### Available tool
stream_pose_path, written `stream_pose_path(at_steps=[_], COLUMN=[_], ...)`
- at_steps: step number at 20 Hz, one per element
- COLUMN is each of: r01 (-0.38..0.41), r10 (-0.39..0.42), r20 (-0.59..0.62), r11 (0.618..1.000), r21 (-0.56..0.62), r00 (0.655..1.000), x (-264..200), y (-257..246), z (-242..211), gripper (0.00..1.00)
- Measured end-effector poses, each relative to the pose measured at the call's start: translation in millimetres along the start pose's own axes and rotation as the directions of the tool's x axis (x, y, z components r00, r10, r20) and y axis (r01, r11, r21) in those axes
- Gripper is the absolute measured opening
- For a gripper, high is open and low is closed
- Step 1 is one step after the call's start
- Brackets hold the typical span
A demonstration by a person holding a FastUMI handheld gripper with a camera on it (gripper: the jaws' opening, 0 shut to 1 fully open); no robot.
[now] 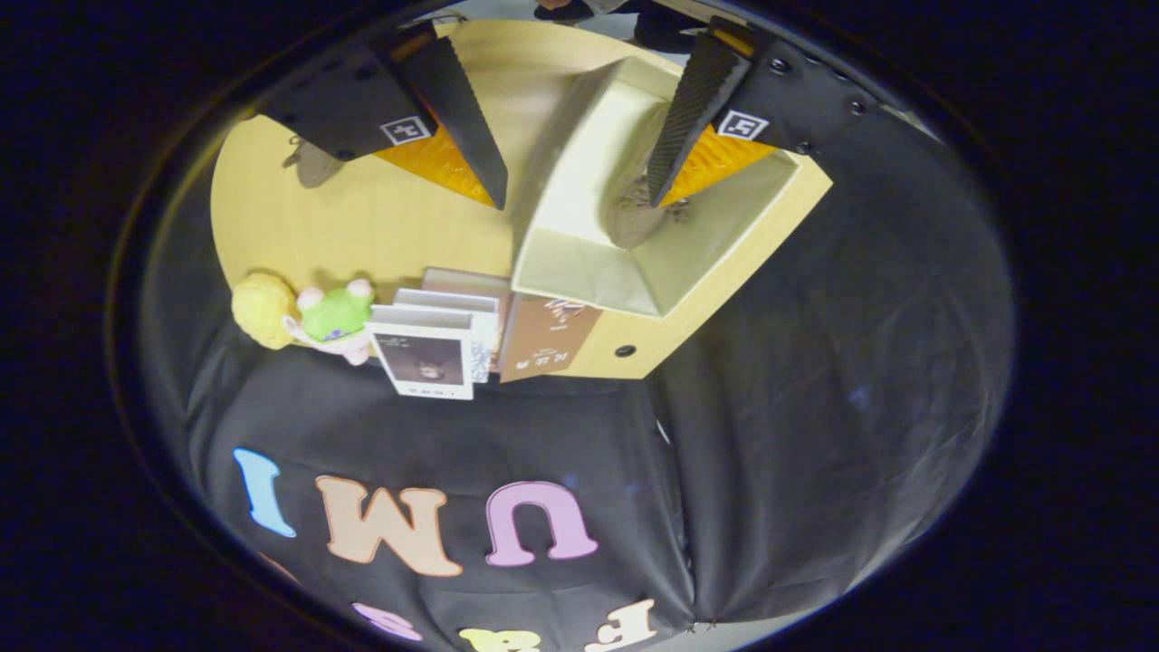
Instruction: Open the storage box then place both shoes into the box .Put the left shoe in first, then the right shoe, with the right side of both shoes facing outward in a uniform manner.
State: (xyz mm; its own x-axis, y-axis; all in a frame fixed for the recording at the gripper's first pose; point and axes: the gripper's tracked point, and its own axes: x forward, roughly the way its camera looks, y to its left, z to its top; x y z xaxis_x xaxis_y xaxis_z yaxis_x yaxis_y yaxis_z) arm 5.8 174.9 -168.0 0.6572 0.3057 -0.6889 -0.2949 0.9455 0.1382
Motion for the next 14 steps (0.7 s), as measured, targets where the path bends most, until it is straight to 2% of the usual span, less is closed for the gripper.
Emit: stream_pose_path(at_steps=[6,10,14], r01=[0.143,0.24,0.296], r10=[-0.142,-0.238,-0.296], r20=[0.026,0.03,0.009], r11=[0.989,0.967,0.95], r21=[-0.038,-0.087,-0.099], r00=[0.99,0.971,0.955], x=[-21,-36,-42], y=[-89,-148,-195], z=[-18,-35,-58], gripper=[0.99,0.99,0.99])
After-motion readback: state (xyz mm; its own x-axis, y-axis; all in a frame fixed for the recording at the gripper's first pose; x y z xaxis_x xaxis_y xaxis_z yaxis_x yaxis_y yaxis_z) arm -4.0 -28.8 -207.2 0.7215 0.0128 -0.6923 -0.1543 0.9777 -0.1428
